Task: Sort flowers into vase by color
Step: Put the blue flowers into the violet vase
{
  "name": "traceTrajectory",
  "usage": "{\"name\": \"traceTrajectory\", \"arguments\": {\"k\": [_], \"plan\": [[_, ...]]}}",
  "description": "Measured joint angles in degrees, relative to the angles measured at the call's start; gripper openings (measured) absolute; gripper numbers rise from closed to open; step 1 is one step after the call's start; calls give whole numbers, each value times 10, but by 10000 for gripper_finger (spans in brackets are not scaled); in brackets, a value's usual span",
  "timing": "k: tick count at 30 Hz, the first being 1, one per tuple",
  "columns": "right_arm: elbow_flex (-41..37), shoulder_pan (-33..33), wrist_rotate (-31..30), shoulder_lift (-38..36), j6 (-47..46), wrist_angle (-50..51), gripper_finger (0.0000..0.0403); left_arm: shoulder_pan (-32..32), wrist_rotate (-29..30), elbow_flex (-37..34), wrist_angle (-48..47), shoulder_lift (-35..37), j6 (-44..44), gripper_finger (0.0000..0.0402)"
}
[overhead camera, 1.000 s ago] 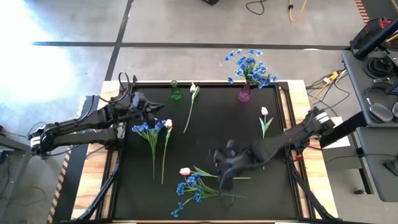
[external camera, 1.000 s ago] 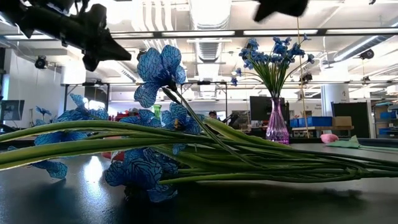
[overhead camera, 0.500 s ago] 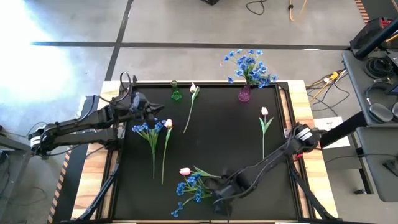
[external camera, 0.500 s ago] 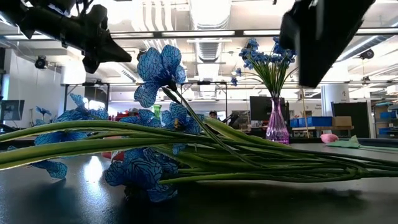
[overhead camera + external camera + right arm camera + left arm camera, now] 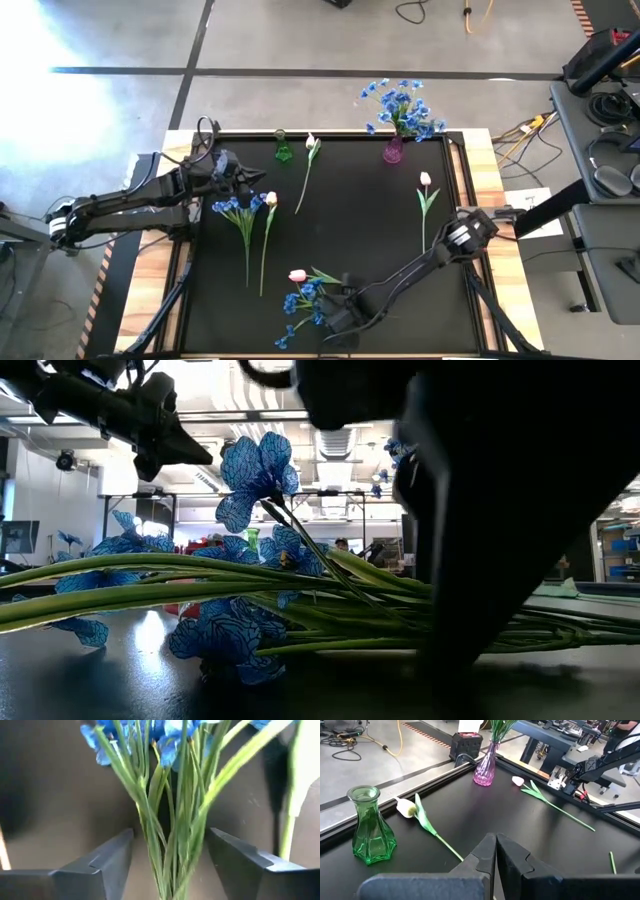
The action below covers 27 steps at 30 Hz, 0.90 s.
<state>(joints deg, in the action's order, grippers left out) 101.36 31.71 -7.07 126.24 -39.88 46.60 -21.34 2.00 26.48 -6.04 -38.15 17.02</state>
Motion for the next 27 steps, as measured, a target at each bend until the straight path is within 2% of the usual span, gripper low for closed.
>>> {"name": "traceTrajectory", "arguments": {"k": [5, 9, 12, 14, 21, 24, 27], "plan": [[28, -6, 23, 19, 0, 6, 168, 0, 0, 0, -9, 0, 0, 0], [46, -14, 46, 20, 2, 14, 90, 0, -1, 0, -15, 0, 0, 0], [70, -23, 48, 9, 6, 57, 29, 0, 0, 0, -15, 1, -15, 0], [88, -35, 34, -7, 8, 67, 20, 0, 0, 0, -14, 5, -29, 0], [116, -87, -62, -78, 5, 134, 15, -3, 25, 24, -15, 28, -39, 0], [116, -113, -138, -138, -6, 176, 15, -5, 58, 61, -21, 32, -93, 0], [115, -139, -252, -201, -20, 201, 14, -17, 82, 115, -40, 28, -153, 0]]}}
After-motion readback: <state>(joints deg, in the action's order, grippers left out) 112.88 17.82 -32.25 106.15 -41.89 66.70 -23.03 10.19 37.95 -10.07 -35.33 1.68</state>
